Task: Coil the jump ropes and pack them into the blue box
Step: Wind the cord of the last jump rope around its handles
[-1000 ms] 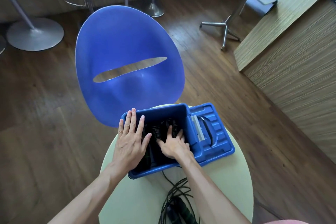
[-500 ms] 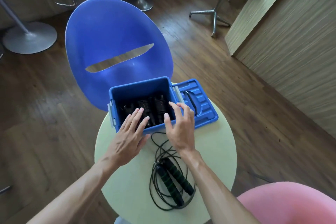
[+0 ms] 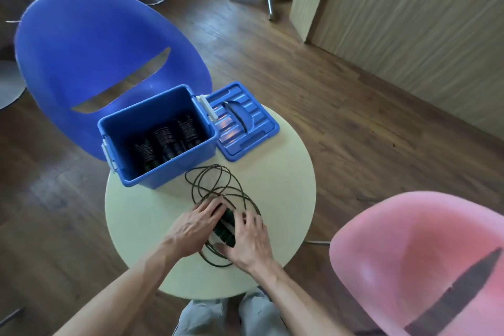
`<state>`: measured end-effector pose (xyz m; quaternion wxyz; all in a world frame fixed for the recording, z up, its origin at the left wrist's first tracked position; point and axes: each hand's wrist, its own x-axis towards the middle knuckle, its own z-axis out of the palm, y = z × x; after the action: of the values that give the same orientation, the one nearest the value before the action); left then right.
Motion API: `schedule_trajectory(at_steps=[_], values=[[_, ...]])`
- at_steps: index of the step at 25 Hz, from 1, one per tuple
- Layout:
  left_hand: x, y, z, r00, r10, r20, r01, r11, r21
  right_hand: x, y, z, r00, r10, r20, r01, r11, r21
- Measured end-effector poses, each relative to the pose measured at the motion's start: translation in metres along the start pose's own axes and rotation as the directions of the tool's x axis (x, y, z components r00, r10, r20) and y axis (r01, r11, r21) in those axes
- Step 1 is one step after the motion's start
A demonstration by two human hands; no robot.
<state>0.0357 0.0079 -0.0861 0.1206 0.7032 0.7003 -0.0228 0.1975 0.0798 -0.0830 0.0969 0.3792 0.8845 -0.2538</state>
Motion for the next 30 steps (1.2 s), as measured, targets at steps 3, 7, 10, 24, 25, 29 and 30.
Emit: schedule_trajectory(at_steps=[3,7,10,24,25,29,30], values=[[0.008,-0.004,0.010,0.997,0.010,0.083,-0.010,1.000,0.002,0.003,-0.007,0.016,0.997,0.068,0.031,-0.064,0.990,-0.125],[0.021,-0.007,0.017,0.993,0.070,0.094,-0.069,0.997,-0.019,0.010,-0.012,0.026,0.990,0.136,0.021,-0.127,0.962,-0.243],[0.024,-0.005,0.020,0.982,0.143,0.125,-0.145,0.989,0.006,0.007,-0.013,0.026,0.989,0.141,0.043,-0.127,0.964,-0.233],[0.122,0.019,-0.159,0.992,0.087,-0.096,-0.095,0.993,-0.074,0.050,0.046,-0.165,0.901,-0.206,-0.381,0.057,0.928,-0.368],[0.129,0.025,-0.172,0.992,0.063,-0.109,-0.070,0.995,-0.067,0.051,0.052,-0.183,0.891,-0.243,-0.383,0.087,0.920,-0.382],[0.144,0.054,-0.212,0.986,-0.035,-0.166,0.026,0.998,-0.054,0.050,0.072,-0.242,0.860,-0.376,-0.346,0.190,0.863,-0.468],[0.143,0.060,-0.219,0.982,-0.064,-0.175,0.055,0.997,-0.058,0.048,0.072,-0.254,0.854,-0.400,-0.332,0.218,0.856,-0.469]])
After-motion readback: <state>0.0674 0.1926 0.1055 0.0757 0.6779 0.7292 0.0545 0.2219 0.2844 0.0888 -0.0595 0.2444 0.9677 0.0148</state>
